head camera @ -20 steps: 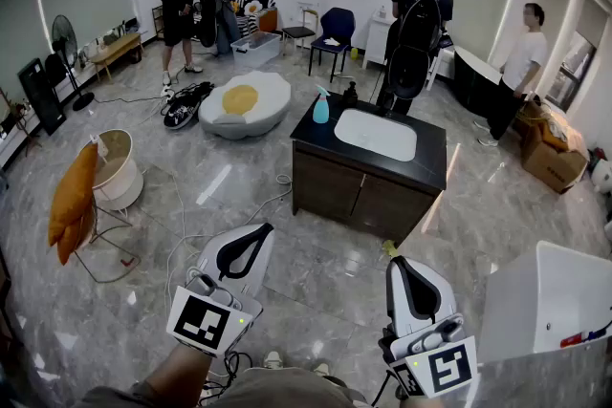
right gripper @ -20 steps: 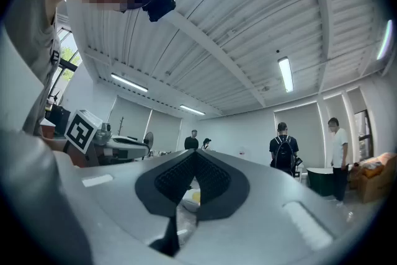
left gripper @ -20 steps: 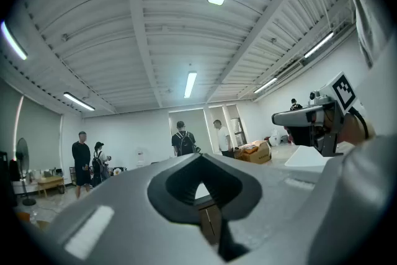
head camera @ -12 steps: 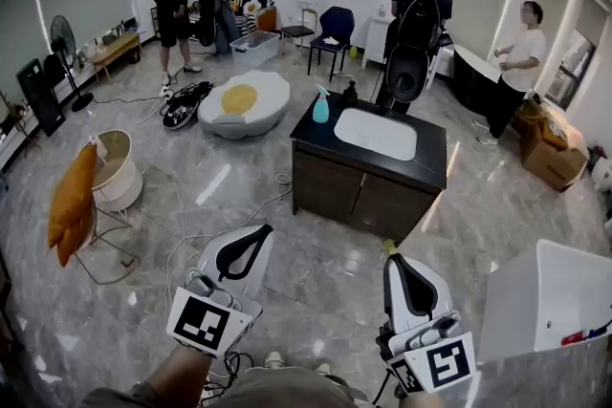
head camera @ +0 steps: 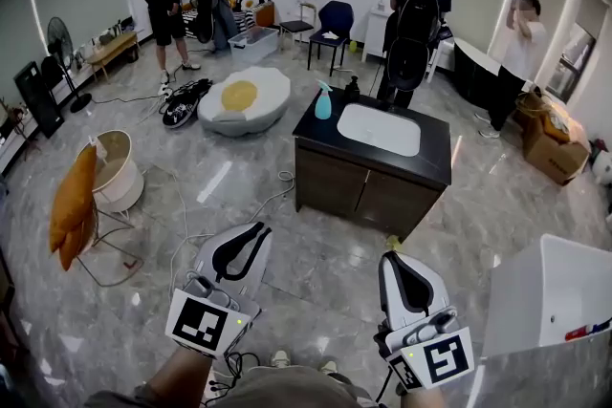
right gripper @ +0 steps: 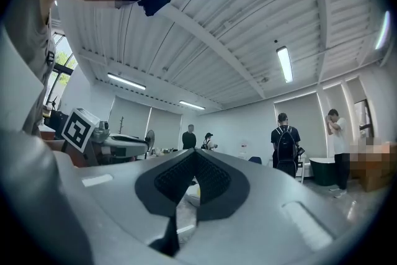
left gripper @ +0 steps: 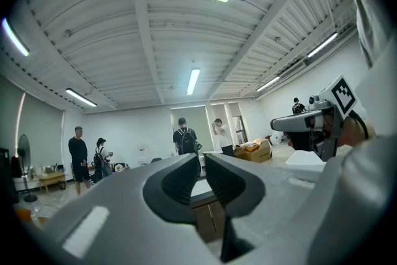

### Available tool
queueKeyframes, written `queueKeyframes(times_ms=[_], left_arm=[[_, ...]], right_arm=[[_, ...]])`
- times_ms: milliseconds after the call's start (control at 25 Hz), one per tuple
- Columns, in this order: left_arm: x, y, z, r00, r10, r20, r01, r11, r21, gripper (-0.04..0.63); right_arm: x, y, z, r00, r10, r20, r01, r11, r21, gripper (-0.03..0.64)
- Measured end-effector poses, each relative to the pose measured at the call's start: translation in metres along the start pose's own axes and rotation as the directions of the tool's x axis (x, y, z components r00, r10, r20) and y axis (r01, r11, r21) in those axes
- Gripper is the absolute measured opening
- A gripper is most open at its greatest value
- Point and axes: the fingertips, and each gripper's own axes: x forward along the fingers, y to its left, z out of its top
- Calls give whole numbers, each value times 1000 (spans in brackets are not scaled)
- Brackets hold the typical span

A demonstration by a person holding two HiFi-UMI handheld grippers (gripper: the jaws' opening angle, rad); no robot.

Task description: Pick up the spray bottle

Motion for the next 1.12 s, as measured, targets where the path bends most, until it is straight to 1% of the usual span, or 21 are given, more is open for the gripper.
queueKeyframes(times_ms=[120,240,400,520,640,760,880,1120], left_arm=[[1,7,-6,1000,-18,1,18,1000,19,132],[-2,21,-18,1000,-12,-17,12,1000,-15,203],[-6,39,-30,1000,-16,-26,15,999,-28,207],[-6,47,-34,999,-17,-48,15,999,-41,207],[0,52,-32,999,-29,-35,28,999,-32,207],[13,56,-32,999,-48,-13,47,999,-8,207],[30,61,-34,999,-52,-11,52,999,-8,207],[69,75,-46,998,-36,-49,34,999,-32,207]], right_arm=[[9,4,-5,1000,-5,-7,5,1000,9,26],[19,10,-11,1000,-21,-15,21,1000,7,26],[28,22,-17,999,-38,-20,38,999,6,26],[33,27,-20,999,-39,-34,39,999,2,26],[40,24,-20,998,-49,-34,49,999,-3,26],[49,15,-22,998,-62,-30,62,998,-3,26],[60,2,-29,997,-66,-37,66,998,-1,26],[92,-29,-43,997,-60,-53,61,998,7,26]])
